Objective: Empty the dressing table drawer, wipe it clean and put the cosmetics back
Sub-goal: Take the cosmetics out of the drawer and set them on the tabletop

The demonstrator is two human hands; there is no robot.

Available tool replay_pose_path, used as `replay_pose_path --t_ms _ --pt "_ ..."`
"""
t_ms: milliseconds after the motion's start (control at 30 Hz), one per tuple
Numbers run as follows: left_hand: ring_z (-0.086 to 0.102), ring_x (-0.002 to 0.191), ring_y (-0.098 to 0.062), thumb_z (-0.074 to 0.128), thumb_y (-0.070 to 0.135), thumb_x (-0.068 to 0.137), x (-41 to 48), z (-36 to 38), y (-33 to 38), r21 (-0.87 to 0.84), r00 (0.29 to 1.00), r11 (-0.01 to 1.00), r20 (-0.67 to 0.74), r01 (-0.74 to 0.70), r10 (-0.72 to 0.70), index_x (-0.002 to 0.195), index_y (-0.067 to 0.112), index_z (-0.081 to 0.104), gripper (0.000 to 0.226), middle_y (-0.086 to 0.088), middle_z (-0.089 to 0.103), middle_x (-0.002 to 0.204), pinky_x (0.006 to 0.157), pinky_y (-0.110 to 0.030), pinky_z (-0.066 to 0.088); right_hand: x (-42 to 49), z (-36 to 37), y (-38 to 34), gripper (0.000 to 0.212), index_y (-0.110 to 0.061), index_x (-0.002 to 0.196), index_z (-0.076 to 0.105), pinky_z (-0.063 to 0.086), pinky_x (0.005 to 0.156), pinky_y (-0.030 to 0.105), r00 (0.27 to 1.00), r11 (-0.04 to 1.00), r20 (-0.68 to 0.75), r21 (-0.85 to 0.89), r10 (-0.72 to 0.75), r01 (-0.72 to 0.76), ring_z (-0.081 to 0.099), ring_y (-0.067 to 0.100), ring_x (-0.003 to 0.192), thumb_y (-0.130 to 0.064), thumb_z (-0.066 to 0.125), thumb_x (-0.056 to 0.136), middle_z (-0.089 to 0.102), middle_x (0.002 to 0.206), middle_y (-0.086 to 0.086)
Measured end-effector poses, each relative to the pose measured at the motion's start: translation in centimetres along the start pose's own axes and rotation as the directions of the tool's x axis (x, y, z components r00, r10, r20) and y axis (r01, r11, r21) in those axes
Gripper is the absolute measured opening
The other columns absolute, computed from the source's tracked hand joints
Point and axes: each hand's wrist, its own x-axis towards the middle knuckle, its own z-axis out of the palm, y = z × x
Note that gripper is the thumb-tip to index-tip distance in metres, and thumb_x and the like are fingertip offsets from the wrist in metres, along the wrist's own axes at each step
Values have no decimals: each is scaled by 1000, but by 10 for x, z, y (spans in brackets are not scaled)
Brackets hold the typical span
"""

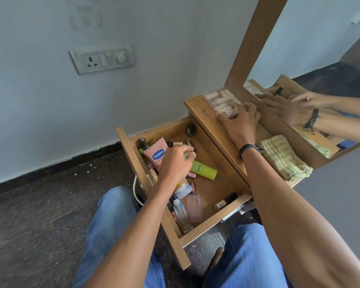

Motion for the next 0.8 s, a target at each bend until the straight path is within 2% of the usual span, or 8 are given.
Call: replay_pose_path --t_ms 133,267,300,433,567,633,733,800 --pt "60 108 -13 62 15 95 0 -7 2 -10 997 1000 -75 7 -8 113 16 73 21 0 68 116 82 -23 49 0 -1 0 65 -30 141 56 31 108 33 1000 1000 14 -5 3 -3 24 24 142 -57 71 84 32 149 2" --pt "58 108 -8 65 14 94 1 -19 0 46 986 999 -167 17 -9 110 17 75 19 6 69 111 80 7 27 1 0 1 63 -30 141 56 33 110 35 1000 1000 18 -27 7 -6 24 25 141 -57 70 86 32 148 2" --pt "57 108 -8 66 15 94 1 -22 0 60 983 998 -182 20 -9 110 17 76 19 7 69 111 80 8 23 1 1 1 64 -29 142 56 33 110 36 1000 999 23 -34 8 -7 24 25 141 -57 70 86 32 147 2" --pt "61 108 -9 68 15 93 3 -27 -3 41 985 999 -170 21 -14 113 18 75 22 5 70 115 85 -10 40 0 -1 1 68 -29 143 54 30 108 32 1000 1000 31 -17 -3 3 24 24 140 -58 71 84 32 147 2" --pt "58 104 -6 64 10 95 3 -25 -3 65 993 997 -118 35 -27 119 18 73 27 4 68 117 72 7 30 -10 -7 -6 59 -27 137 60 31 108 27 996 993 -86 119 -14 24 29 21 135 -49 75 84 38 140 1" --pt "61 108 -12 62 8 95 3 -20 -2 62 997 998 -73 13 -8 122 16 72 29 -1 67 120 79 -3 41 -27 -8 -14 47 -25 130 65 36 107 30 986 988 -162 134 -48 70 35 22 127 -40 73 86 45 134 2" --pt "58 116 -22 61 7 95 3 -15 1 79 1000 997 -7 13 -12 125 15 69 32 -5 64 127 93 -38 54 -73 -2 -28 27 -19 115 72 38 96 32 962 979 -220 90 -162 185 43 22 114 -27 68 89 57 120 4" --pt "58 117 -21 60 2 94 4 -16 1 56 1000 998 2 26 -26 124 14 69 33 -5 65 126 97 -38 52 -111 3 -31 18 -18 107 74 36 90 24 952 966 -213 87 -220 243 47 19 105 -25 67 91 63 110 1"
